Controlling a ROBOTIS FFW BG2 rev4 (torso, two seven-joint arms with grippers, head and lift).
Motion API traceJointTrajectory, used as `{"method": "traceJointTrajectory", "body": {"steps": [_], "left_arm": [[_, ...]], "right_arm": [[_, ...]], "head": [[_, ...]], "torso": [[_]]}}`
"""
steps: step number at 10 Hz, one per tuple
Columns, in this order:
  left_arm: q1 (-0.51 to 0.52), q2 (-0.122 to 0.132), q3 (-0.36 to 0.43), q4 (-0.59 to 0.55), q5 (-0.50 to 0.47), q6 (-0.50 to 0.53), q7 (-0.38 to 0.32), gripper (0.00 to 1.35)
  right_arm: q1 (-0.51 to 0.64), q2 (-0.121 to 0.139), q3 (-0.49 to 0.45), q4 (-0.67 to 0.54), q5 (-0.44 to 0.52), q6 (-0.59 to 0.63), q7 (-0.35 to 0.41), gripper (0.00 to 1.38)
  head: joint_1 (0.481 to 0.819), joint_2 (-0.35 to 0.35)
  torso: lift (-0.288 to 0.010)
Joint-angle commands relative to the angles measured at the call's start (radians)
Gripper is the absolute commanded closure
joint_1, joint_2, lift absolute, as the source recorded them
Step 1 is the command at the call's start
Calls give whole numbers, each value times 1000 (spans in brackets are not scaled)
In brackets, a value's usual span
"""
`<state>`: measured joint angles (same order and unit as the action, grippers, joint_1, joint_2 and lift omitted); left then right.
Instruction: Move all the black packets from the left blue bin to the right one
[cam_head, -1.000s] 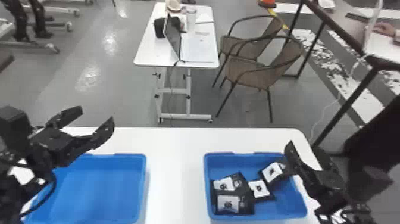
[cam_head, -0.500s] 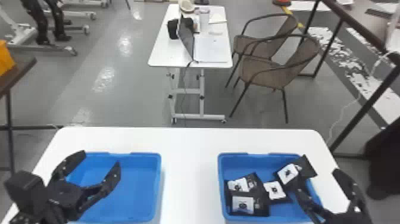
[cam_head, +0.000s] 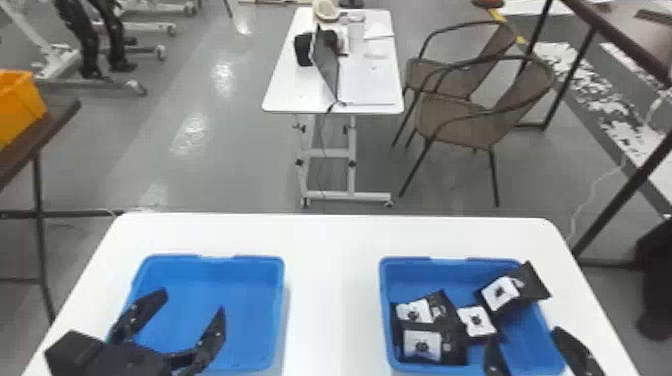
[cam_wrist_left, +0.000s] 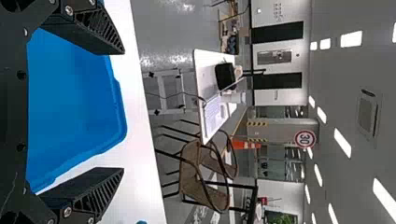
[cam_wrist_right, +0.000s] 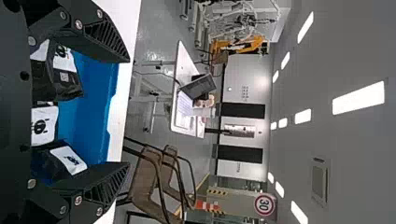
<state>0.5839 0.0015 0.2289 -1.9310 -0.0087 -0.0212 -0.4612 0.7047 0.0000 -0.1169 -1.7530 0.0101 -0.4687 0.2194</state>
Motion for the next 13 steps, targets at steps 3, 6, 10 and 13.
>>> {"method": "traceJointTrajectory", "body": {"steps": [3, 6, 10, 13], "left_arm": [[-2, -4, -19, -6, 0, 24, 12, 136], [-4, -4, -19, -8, 1, 37, 12, 136], [-10, -4, -26, -8, 4, 44, 12, 136], [-9, -4, -26, -8, 1, 35, 12, 136]], "right_arm": [[2, 1, 13, 0, 10, -1, -8, 252], [4, 1, 14, 3, 1, 4, -8, 256], [-2, 1, 25, 7, -15, 7, -8, 257], [-2, 1, 25, 9, -18, 7, -8, 257]], "head": [[695, 32], [695, 27], [695, 20], [695, 25]], "torso": [[0], [0], [0], [0]]}}
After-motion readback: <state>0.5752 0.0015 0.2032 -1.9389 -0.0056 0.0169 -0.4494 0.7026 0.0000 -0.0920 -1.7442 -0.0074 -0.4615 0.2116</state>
